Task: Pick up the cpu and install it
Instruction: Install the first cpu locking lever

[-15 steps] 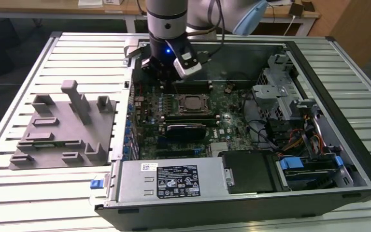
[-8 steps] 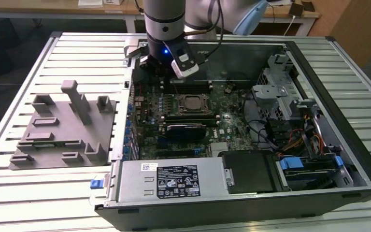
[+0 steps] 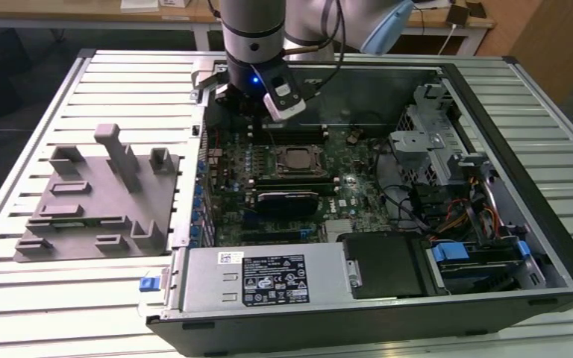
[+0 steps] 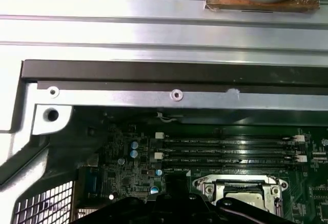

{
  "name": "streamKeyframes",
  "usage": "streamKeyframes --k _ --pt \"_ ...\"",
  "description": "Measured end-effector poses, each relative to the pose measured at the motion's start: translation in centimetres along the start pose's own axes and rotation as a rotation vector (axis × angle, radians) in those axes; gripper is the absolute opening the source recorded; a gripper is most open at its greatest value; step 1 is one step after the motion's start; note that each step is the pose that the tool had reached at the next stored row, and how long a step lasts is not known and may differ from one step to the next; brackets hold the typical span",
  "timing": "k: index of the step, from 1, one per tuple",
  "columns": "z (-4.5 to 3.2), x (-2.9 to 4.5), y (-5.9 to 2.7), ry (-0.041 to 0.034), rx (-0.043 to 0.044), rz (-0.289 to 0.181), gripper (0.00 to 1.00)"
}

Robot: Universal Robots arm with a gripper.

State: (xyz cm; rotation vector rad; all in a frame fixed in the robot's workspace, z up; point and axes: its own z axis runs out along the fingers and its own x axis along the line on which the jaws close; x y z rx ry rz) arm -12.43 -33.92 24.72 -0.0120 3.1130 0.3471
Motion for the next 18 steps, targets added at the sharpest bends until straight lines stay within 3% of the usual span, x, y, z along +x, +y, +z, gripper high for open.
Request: streamKeyframes --k 5,13,18 --pt "0.01 -0.92 -0.01 0.0004 0.0001 0.000 0.11" --pt "0.04 -3.61 -0.03 0.0039 0.0001 0.001 0.11" --pt "0.06 -4.11 -0.04 0.0039 0.0037 0.001 0.11"
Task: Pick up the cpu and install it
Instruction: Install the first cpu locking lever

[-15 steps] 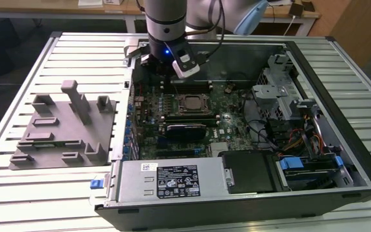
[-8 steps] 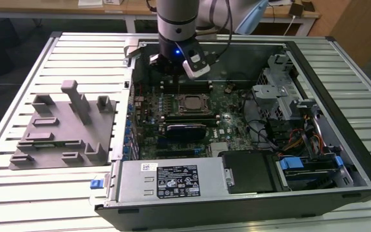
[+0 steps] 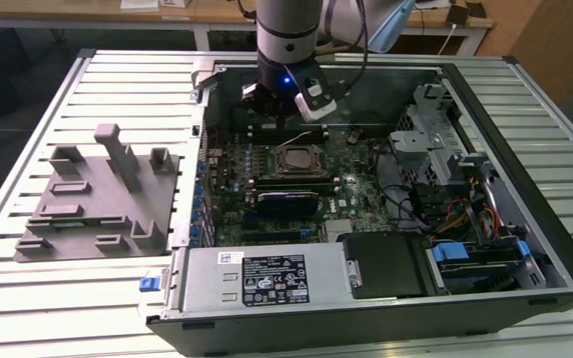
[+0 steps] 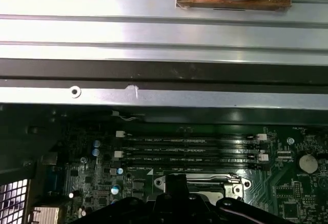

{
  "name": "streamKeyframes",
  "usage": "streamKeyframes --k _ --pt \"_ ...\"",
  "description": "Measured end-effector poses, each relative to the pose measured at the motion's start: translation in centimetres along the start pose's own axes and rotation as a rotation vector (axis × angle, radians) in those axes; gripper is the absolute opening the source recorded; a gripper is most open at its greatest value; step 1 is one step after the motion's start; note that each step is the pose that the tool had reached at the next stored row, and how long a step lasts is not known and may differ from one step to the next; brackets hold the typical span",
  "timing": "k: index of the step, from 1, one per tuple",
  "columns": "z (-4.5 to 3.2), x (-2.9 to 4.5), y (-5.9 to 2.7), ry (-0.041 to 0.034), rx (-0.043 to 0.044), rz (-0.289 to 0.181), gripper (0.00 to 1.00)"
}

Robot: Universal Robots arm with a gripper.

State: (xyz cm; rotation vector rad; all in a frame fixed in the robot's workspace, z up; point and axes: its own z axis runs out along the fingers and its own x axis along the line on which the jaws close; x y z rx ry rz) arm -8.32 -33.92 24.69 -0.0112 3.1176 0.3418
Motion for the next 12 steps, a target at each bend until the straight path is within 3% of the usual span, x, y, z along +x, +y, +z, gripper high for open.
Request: streamKeyframes --k 2,9,12 --pt "0.04 0.00 -0.01 -0.0060 0.0036 -0.001 0.11" --pt "0.31 0.00 -0.08 -0.0665 0.0161 0.008 0.11" --pt "0.49 0.00 -0.12 -0.0805 0.0166 0.023 0.11"
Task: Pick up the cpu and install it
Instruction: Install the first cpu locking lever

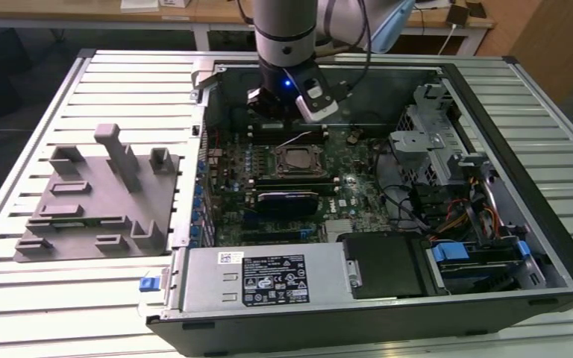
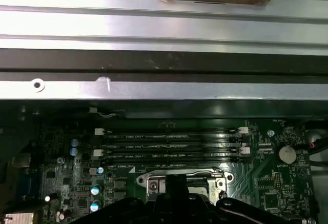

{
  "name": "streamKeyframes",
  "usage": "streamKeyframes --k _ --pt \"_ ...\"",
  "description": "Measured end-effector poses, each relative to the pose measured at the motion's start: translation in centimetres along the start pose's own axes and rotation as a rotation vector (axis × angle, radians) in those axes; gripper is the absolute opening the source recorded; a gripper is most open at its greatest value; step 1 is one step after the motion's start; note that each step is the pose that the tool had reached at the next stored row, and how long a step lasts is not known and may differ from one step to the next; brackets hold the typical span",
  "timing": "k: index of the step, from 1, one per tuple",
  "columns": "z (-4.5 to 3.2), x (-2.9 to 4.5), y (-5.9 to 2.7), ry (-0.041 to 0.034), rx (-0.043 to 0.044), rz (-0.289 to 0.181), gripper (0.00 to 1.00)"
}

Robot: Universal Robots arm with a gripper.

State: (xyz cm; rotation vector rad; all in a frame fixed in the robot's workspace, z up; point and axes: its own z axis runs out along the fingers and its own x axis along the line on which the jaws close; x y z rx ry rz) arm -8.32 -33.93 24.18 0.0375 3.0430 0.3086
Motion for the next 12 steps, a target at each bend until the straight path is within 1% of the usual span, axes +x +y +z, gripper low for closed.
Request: streamKeyframes --k 2,7,9,10,12 --pt "0.17 0.01 -0.05 -0.0040 0.0015 0.018 0.11" --pt "0.62 0.05 -0.14 -0.0200 0.0079 0.096 0.11" --pt "0.80 0.06 -0.18 -0.0251 0.0095 0.121 0.11" --pt "0.87 0.07 -0.19 -0.0268 0.0089 0.129 0.11" --pt "0.98 0.08 -0.22 -0.0296 0.0044 0.144 0.11"
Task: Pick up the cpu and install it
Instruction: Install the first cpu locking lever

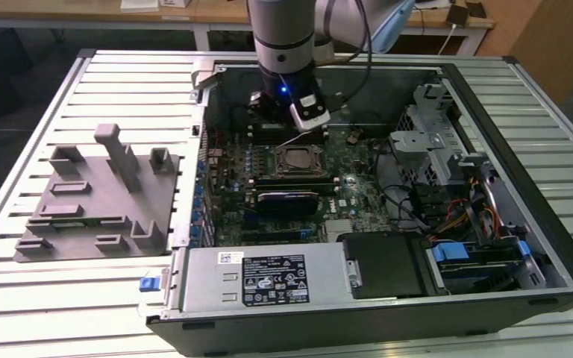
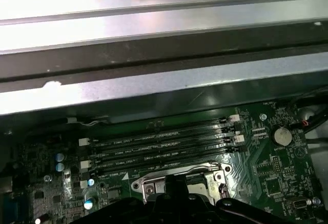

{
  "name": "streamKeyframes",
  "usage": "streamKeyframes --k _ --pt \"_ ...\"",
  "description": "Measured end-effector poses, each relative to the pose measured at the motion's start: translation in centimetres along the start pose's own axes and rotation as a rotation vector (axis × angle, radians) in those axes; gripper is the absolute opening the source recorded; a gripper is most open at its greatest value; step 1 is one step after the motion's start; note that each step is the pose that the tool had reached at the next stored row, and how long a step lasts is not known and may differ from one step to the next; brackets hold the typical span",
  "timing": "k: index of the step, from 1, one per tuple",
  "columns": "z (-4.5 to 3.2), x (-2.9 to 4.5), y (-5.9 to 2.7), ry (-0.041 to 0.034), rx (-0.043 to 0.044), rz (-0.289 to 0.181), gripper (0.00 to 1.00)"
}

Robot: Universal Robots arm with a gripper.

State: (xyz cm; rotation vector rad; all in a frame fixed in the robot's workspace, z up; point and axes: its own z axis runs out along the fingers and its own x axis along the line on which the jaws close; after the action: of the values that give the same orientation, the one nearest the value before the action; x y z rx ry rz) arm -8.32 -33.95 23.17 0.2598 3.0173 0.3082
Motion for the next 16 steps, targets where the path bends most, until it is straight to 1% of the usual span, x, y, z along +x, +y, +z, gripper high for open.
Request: streamKeyframes --k 6,11,13,16 --pt "0.36 0.03 -0.09 -0.0064 -0.0138 0.031 0.11" --pt "0.60 0.04 -0.14 -0.0154 -0.0266 0.037 0.11" --pt "0.70 -0.04 -0.14 -0.0169 -0.0284 0.038 0.11" --pt "0.84 -0.34 -0.12 -0.0178 -0.0285 0.040 0.11"
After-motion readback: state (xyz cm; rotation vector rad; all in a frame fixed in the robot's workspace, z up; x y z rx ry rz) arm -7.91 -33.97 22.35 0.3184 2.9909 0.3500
